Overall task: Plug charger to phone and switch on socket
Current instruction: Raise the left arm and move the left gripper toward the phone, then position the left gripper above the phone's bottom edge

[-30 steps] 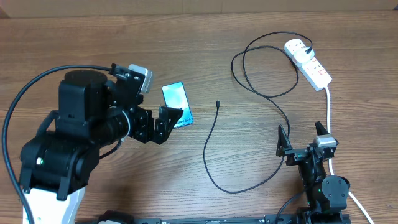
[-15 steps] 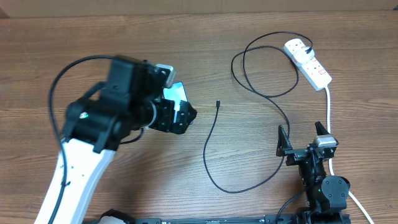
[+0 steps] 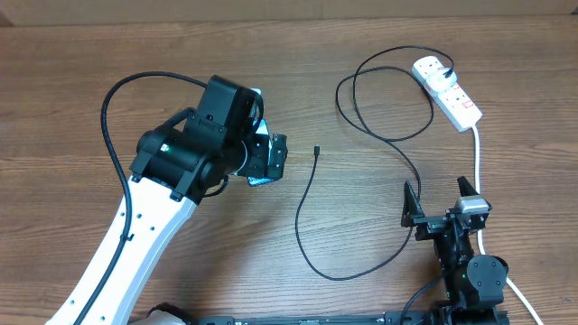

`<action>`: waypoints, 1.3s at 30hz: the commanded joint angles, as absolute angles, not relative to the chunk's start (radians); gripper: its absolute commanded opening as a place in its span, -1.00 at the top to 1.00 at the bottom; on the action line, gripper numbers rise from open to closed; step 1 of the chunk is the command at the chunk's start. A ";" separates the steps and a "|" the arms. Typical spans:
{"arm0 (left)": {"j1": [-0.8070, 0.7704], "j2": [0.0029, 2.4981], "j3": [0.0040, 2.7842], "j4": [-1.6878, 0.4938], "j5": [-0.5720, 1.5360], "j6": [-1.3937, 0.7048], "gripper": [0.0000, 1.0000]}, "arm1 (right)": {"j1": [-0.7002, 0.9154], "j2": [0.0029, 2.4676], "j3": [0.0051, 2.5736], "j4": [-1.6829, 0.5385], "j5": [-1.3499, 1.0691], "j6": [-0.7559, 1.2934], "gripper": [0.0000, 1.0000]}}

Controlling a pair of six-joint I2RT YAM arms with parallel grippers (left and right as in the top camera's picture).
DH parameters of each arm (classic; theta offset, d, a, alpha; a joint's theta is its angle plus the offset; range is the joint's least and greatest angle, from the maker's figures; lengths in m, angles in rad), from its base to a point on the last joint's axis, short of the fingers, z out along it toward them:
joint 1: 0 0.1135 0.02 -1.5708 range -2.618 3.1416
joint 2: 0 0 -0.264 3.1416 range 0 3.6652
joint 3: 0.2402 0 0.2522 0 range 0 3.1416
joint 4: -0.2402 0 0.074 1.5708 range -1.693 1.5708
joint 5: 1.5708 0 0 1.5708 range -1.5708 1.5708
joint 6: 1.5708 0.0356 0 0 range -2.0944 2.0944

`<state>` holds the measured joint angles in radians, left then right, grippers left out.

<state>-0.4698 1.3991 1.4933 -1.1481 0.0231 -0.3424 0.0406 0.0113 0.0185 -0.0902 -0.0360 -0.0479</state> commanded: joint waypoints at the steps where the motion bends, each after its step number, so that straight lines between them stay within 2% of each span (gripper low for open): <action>1: -0.471 1.405 1.515 -1.132 -0.074 -0.444 -0.99 | 0.040 0.004 0.009 -0.084 -0.027 -0.041 -1.00; 4: -0.471 1.411 1.515 -1.128 -0.122 -0.573 -1.00 | 0.040 0.004 0.009 -0.084 -0.027 -0.041 -1.00; 7: -0.471 1.419 1.515 -1.116 -0.118 -0.610 -0.99 | 0.040 0.004 0.009 -0.084 -0.027 -0.041 -1.00; 39: -0.472 1.597 1.515 -1.075 -0.051 -0.633 -0.99 | 0.040 0.004 0.009 -0.084 -0.027 -0.041 -1.00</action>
